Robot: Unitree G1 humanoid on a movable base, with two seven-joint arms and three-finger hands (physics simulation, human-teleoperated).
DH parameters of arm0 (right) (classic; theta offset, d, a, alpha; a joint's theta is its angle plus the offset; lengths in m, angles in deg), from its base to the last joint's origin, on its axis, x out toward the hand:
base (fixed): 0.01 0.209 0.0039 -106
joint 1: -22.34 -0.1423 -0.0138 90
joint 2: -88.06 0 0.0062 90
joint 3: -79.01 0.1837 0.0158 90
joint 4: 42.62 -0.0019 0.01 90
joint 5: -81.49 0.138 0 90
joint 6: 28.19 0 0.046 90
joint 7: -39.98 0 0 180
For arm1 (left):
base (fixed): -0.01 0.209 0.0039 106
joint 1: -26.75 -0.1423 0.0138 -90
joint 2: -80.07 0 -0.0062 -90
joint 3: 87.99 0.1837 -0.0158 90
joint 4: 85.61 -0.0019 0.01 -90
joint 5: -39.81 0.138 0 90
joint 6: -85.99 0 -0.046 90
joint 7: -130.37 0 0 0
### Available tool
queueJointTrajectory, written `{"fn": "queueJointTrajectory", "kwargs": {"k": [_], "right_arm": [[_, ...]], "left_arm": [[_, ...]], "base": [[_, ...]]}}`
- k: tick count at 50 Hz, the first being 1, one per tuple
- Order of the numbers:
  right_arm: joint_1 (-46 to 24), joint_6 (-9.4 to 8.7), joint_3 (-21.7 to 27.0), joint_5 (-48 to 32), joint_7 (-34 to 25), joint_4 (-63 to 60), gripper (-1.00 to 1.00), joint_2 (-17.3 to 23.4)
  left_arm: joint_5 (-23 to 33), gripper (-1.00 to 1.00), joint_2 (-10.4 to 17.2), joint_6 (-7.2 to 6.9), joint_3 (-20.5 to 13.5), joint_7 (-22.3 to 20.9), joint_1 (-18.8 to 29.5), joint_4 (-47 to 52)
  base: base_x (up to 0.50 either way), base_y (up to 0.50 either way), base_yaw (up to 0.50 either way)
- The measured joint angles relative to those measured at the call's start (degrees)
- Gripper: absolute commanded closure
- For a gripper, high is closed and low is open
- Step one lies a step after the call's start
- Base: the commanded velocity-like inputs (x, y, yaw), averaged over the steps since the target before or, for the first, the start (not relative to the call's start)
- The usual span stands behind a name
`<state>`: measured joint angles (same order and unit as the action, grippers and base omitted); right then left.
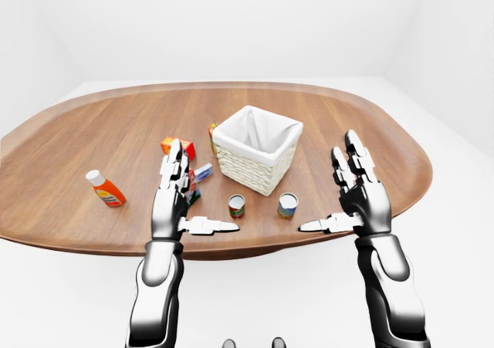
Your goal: Pick up the tomato sauce, and put it in the basket.
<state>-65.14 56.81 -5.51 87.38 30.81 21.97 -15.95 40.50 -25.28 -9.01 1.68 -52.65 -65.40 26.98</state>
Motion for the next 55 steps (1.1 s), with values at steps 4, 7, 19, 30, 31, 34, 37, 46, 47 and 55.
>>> {"fn": "queueJointTrajectory", "kwargs": {"k": [4,7,19,30,31,34,37,46,47,55], "right_arm": [[0.0,0.0,0.1,0.0,0.0,-0.1,-1.0,0.0],[0.0,0.0,0.1,0.1,0.0,0.0,-1.0,0.0],[0.0,0.0,0.4,1.0,0.4,-0.8,-1.0,0.1],[0.0,0.0,0.4,1.4,0.4,-1.0,-1.0,0.1],[0.0,0.0,0.4,1.4,0.4,-1.0,-1.0,0.1],[0.0,0.0,0.4,1.5,0.3,-1.0,-1.0,0.0],[0.1,0.0,0.3,1.5,0.3,-0.8,-1.0,0.0],[-0.4,0.0,0.3,1.5,0.5,-0.6,-1.0,0.1],[-0.4,0.0,0.3,1.5,0.5,-0.6,-1.0,0.1],[-0.5,0.0,0.3,1.5,0.6,-0.5,-1.0,0.1]], "left_arm": [[0.0,-1.0,0.0,0.0,0.0,0.0,0.0,0.0],[0.0,-1.0,-0.1,0.0,0.0,0.0,0.0,0.0],[0.0,-1.0,-0.2,0.0,0.2,0.0,-0.3,-0.2],[0.0,-1.0,-0.1,0.0,0.1,0.0,-0.1,-0.1],[0.0,-1.0,-0.1,0.0,0.1,0.0,-0.1,-0.1],[0.0,-1.0,-0.1,0.0,0.1,0.0,-0.1,-0.2],[0.0,-1.0,-0.1,0.0,0.1,0.0,-0.1,-0.1],[0.0,-1.0,-0.1,0.0,0.1,0.0,0.1,0.4],[0.0,-1.0,-0.1,0.0,0.1,-0.1,0.1,0.4],[0.2,-1.0,0.0,0.0,0.1,-0.1,0.0,0.7]], "base": [[0.0,-0.5,0.0],[0.0,-0.5,0.0],[0.1,-0.04,0.0],[0.5,0.0,0.0],[0.5,0.0,0.0],[0.5,0.0,0.0],[0.5,0.0,0.0],[0.0,0.0,0.0],[0.0,0.0,0.0],[0.0,0.0,0.0]]}}
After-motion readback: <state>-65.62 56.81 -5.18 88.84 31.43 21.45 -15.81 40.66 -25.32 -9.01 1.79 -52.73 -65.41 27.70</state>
